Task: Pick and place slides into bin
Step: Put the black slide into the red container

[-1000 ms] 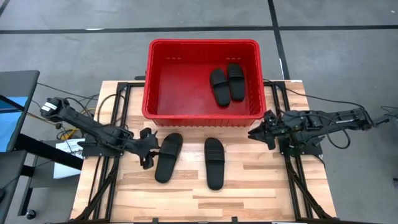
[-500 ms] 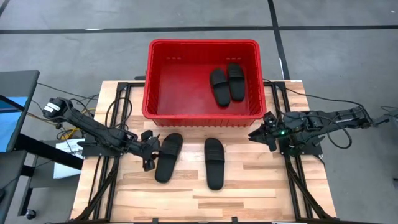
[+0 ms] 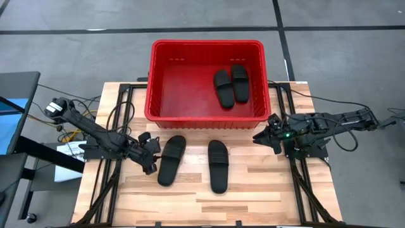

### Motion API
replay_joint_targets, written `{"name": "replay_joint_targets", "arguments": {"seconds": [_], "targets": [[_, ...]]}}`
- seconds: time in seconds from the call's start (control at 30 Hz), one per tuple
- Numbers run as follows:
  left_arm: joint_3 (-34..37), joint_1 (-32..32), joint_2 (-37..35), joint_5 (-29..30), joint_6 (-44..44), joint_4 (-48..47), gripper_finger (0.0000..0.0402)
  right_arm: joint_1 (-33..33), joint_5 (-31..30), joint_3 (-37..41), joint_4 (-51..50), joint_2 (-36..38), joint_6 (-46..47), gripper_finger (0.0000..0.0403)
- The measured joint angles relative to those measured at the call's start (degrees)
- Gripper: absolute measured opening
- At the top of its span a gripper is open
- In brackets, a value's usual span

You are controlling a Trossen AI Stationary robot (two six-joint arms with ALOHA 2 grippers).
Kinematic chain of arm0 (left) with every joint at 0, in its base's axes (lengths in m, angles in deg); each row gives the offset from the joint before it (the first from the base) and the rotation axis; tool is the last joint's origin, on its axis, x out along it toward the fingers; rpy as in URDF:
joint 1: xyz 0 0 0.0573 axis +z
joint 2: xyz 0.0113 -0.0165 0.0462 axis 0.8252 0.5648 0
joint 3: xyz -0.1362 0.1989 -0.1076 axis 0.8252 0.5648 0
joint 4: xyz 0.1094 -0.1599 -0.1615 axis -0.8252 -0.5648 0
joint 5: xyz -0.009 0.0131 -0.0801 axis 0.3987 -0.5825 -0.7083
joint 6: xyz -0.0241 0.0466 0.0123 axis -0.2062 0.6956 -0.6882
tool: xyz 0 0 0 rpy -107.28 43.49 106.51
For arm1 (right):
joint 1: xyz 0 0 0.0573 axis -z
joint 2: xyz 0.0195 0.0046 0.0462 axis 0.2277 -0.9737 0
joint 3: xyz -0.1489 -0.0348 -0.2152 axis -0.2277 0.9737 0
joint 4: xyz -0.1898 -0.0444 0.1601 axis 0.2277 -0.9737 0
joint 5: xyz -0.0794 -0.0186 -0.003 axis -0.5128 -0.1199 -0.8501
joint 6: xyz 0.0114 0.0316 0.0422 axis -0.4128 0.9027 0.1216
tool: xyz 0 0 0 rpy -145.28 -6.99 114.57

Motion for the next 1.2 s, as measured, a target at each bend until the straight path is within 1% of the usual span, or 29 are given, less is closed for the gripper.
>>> {"name": "replay_joint_targets", "arguments": {"seconds": [0.13,0.23,0.43,0.6,0.8,1.0,1.2], "targets": [[-0.03,-1.2,0.02,0.34,-2.93,-2.02,0.0112,0.0,0.01,0.0,-0.02,0.0,-0.15,0.0127],[0.17,-1.95,0.02,1.88,-4.62,-1.92,0.0112,0.0,0.01,0.0,-0.02,0.0,-0.28,0.0127],[0.24,-2.49,0.88,2.5,-6.91,-2.47,0.0112,0.0,0.01,0.0,-0.02,0.0,-0.29,0.0127],[0.24,-2.47,2.33,5.15,-8.57,-1.71,0.0112,0.0,0.01,0.0,0.0,0.0,-0.29,0.0127],[0.24,-2.49,4.62,4.7,-8.61,-1.27,0.0112,0.0,0.01,0.0,0.16,0.0,-0.28,0.0127],[0.24,-2.49,8.62,3.59,-6.57,3.53,0.0112,0.0,0.01,0.0,0.31,0.0,-0.28,0.0127],[0.24,-2.49,12.49,4.23,-6.73,4.82,0.0112,0.0,0.01,0.0,0.46,0.0,-0.28,0.0127]]}}
